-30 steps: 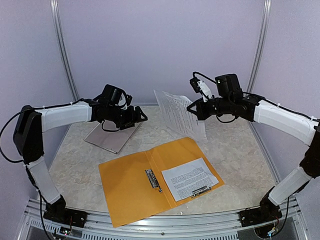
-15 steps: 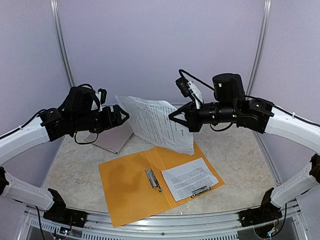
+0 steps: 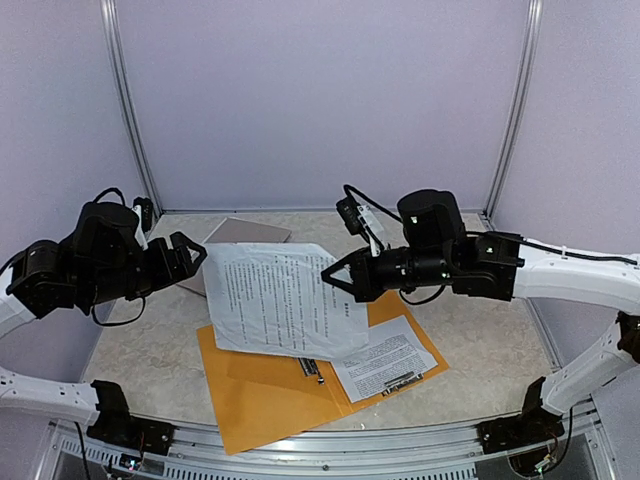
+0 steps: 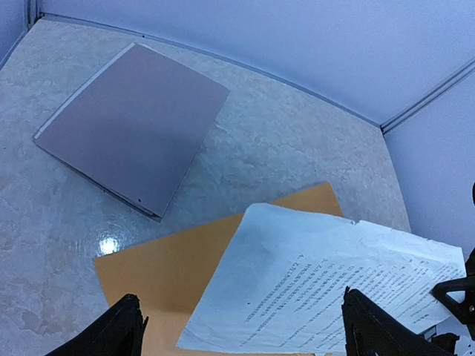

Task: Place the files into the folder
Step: Place the file in the folder with some files.

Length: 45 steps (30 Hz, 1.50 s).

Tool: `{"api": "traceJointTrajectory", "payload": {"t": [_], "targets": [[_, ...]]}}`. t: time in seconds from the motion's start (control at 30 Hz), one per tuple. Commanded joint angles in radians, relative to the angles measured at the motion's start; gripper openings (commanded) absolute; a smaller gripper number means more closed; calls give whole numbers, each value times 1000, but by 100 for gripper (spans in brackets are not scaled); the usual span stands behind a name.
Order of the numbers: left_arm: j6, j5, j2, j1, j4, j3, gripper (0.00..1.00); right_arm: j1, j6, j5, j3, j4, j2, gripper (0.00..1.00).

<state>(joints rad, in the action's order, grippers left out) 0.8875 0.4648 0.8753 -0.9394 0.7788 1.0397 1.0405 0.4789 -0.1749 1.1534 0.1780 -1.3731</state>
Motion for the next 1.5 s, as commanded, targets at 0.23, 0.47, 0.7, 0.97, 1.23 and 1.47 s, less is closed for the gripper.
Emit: {"api": "traceJointTrajectory", "payload": {"t": [0.23,0.47,0.7,0.97,1.23,1.47], "targets": [[2,46,104,-9,98,40,89,2,278,28,-62,-160,-289,4],[13,5,179,-26,83,23,89,2,412,74,-143,-302,-322,6],[16,-11,185,-38,90,5,89,31,563,89,-203,-445,-358,9],[33,-6,181,-84,113,-10,89,84,703,251,-308,-560,-316,7],[59,12,169,-132,127,-33,90,119,847,313,-342,-737,-385,6],[91,-1,183,-141,144,-56,91,134,820,278,-286,-668,-418,24]]}}
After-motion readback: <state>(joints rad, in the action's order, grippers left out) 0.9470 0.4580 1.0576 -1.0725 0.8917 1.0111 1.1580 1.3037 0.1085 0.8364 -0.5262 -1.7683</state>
